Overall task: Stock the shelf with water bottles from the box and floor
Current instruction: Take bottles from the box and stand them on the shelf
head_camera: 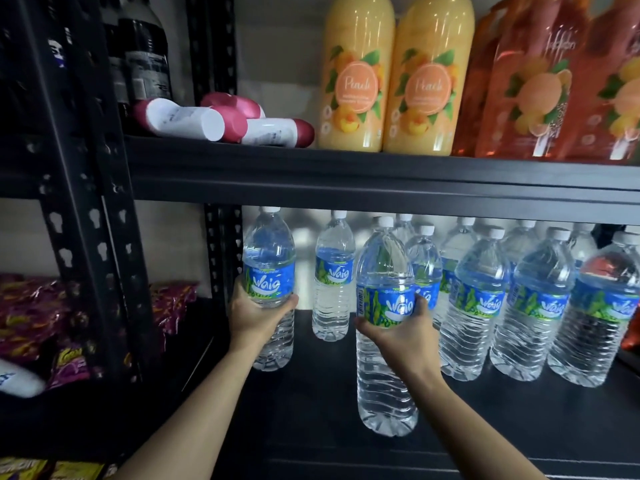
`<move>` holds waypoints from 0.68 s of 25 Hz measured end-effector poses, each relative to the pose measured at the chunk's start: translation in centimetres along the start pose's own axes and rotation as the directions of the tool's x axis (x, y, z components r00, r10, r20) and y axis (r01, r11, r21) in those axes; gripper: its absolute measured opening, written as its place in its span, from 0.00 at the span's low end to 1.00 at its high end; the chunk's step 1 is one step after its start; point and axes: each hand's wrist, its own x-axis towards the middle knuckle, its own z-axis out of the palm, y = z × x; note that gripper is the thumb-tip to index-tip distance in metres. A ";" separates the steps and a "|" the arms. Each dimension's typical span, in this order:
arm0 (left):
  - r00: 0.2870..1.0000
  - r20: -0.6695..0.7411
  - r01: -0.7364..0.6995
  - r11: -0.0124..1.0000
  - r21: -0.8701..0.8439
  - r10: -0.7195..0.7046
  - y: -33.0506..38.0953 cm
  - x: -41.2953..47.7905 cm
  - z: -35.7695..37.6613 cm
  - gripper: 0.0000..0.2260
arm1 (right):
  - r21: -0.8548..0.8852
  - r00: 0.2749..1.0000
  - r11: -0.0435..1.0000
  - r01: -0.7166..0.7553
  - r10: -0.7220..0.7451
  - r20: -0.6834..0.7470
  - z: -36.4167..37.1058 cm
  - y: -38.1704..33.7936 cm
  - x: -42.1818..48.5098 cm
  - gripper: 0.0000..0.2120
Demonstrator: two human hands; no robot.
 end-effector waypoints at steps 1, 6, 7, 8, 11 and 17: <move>1.000 0.010 -0.001 1.000 -0.005 0.001 -0.5 0.4 0.0 0.32 | -0.001 1.000 1.000 -0.001 0.001 -0.014 0.4 0.1 0.1 0.45; 0.997 0.075 0.027 1.000 -0.009 -0.026 -3.8 1.2 -0.1 0.36 | 0.004 0.998 1.000 0.014 -0.014 -0.060 1.5 0.8 0.5 0.34; 0.996 0.082 0.033 0.999 -0.015 -0.032 -4.4 1.3 -0.2 0.37 | 0.012 0.998 1.000 0.025 -0.025 -0.059 1.7 0.8 0.6 0.33; 0.995 0.094 0.044 0.999 -0.023 -0.042 -5.0 1.6 -0.2 0.38 | 0.020 0.998 0.999 0.034 -0.033 -0.062 1.9 0.9 0.8 0.33; 0.982 0.185 0.049 0.998 -0.027 -0.044 -5.7 2.3 -0.3 0.38 | 0.032 0.997 0.999 0.042 -0.039 -0.070 2.4 0.9 1.0 0.33; 0.970 0.241 0.005 1.000 0.026 -0.011 -5.1 2.4 -0.1 0.39 | 0.009 0.996 0.999 0.048 -0.047 -0.075 3.0 1.0 1.2 0.33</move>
